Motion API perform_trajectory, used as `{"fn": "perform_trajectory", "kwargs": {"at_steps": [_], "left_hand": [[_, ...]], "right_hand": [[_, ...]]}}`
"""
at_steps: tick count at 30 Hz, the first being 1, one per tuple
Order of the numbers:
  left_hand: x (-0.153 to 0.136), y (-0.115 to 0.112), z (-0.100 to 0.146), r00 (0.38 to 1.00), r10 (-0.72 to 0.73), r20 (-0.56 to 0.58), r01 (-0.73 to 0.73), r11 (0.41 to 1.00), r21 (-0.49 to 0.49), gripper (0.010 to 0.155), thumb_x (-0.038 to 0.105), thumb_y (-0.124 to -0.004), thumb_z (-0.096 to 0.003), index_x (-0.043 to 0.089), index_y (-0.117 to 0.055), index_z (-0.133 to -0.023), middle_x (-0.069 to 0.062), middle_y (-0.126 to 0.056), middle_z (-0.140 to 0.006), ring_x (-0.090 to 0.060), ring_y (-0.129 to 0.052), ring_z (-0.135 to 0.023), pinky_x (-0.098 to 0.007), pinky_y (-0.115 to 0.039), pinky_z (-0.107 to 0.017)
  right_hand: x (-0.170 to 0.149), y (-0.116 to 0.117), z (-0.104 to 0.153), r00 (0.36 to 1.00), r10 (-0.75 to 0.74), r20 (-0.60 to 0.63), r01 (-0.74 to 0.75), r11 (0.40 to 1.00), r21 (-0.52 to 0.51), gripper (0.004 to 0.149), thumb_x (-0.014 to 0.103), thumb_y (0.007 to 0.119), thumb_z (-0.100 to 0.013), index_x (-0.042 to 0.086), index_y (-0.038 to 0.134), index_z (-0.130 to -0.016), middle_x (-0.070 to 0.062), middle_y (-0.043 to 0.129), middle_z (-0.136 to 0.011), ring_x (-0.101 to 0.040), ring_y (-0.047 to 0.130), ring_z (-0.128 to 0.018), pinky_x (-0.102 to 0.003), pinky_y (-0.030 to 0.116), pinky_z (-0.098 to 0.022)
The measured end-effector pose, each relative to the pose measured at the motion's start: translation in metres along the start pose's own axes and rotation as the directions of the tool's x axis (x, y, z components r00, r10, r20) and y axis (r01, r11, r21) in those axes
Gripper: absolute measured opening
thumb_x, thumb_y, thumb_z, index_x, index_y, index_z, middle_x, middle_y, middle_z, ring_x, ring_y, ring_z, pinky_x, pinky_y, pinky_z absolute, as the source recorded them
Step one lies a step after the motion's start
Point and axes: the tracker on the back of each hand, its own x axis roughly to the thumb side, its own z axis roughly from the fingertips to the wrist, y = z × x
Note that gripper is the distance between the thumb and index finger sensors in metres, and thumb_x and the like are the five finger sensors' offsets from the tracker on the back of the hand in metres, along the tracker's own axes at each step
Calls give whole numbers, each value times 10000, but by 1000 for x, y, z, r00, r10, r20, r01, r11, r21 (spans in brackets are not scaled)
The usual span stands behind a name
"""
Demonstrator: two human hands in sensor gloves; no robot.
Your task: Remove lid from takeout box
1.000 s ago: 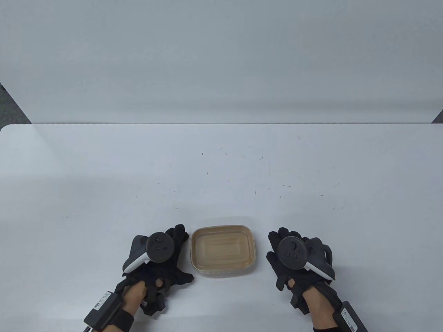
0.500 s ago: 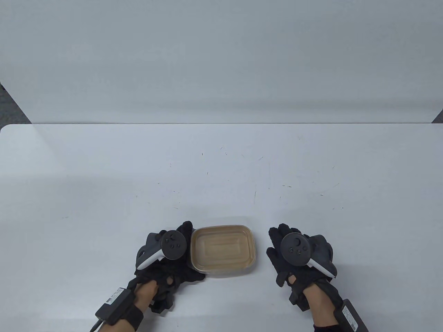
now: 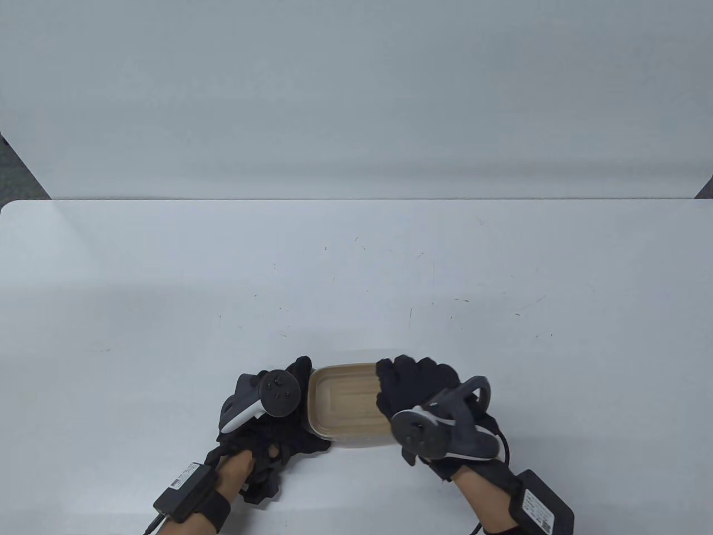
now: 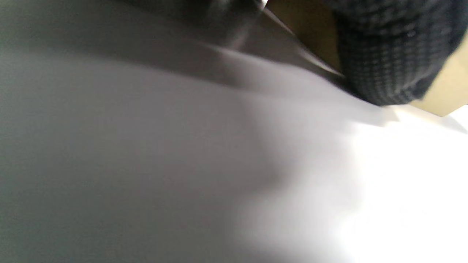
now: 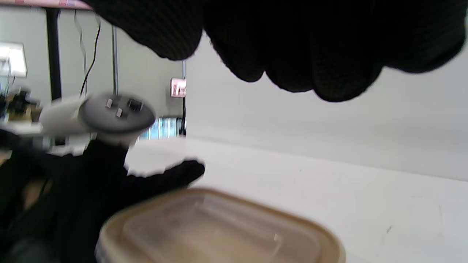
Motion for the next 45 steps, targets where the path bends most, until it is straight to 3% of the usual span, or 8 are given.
{"fn": "perform_trajectory", "kwargs": {"at_steps": [3, 8, 13, 20, 28, 32, 38, 45], "left_hand": [[0, 0, 0, 1000, 2, -3, -2, 1000, 0, 1388, 664, -950, -299, 298, 222, -948, 152, -253, -1243, -153, -139, -1224, -641, -96, -804], [0, 0, 0, 1000, 6, -5, -6, 1000, -2, 1380, 664, -947, -305, 302, 218, -951, 158, -252, -1242, -146, -141, -1224, -635, -93, -804], [0, 3, 0, 998, 62, 15, -62, 998, 11, 1381, 649, -971, -300, 301, 183, -975, 127, -307, -1248, -162, -168, -1230, -653, -95, -798], [4, 2, -2, 997, 74, 8, -74, 997, 22, 1391, 662, -964, -299, 274, 190, -972, 109, -281, -1254, -187, -161, -1230, -646, -107, -805], [3, 3, -1, 995, 97, -3, -97, 995, 36, 1398, 653, -988, -292, 269, 161, -990, 111, -353, -1250, -150, -225, -1233, -619, -124, -809], [2, 4, -2, 994, 109, -4, -109, 994, 23, 1413, 643, -990, -295, 250, 184, -974, 111, -340, -1247, -143, -213, -1227, -608, -107, -801], [1, 4, -2, 992, 123, 3, -123, 992, 14, 1408, 633, -993, -296, 254, 182, -975, 107, -337, -1246, -145, -207, -1225, -603, -96, -796], [1, 4, -2, 992, 125, 4, -125, 992, 9, 1406, 631, -995, -298, 260, 178, -978, 107, -331, -1247, -146, -200, -1223, -603, -89, -793]], "right_hand": [[26, 40, -8, 995, 85, 50, -96, 956, 276, 766, 479, 734, -494, 105, 460, -1104, -255, 499, -1104, -525, 666, -890, -685, 660, -624], [43, 96, -14, 993, 63, 103, -99, 912, 398, 884, 510, 739, -489, 94, 269, -1112, -253, 336, -1133, -579, 516, -928, -716, 604, -637], [59, 109, -8, 956, 229, 183, -271, 929, 252, 837, 398, 739, -490, 8, 291, -1081, -305, 414, -1067, -608, 612, -844, -672, 672, -603], [69, 103, -3, 926, 275, 257, -301, 951, 68, 526, 230, 702, -478, 30, 565, -945, -229, 679, -926, -583, 893, -682, -585, 908, -449], [52, 90, -7, 981, 96, 172, -95, 995, -13, 451, 210, 703, -457, 40, 677, -874, -198, 781, -862, -531, 971, -611, -534, 959, -372], [26, 75, -7, 987, -144, 73, 152, 982, -112, 444, 211, 715, -442, 38, 707, -851, -193, 818, -828, -489, 1005, -587, -505, 975, -347], [-29, 55, 5, 820, -572, -18, 539, 783, -310, 439, 207, 733, -435, 28, 728, -836, -203, 836, -807, -466, 1020, -576, -493, 974, -336], [-95, 40, 32, 527, -845, -91, 670, 479, -568, 438, 211, 732, -443, 21, 720, -838, -217, 824, -807, -481, 1016, -566, -505, 974, -332]]}}
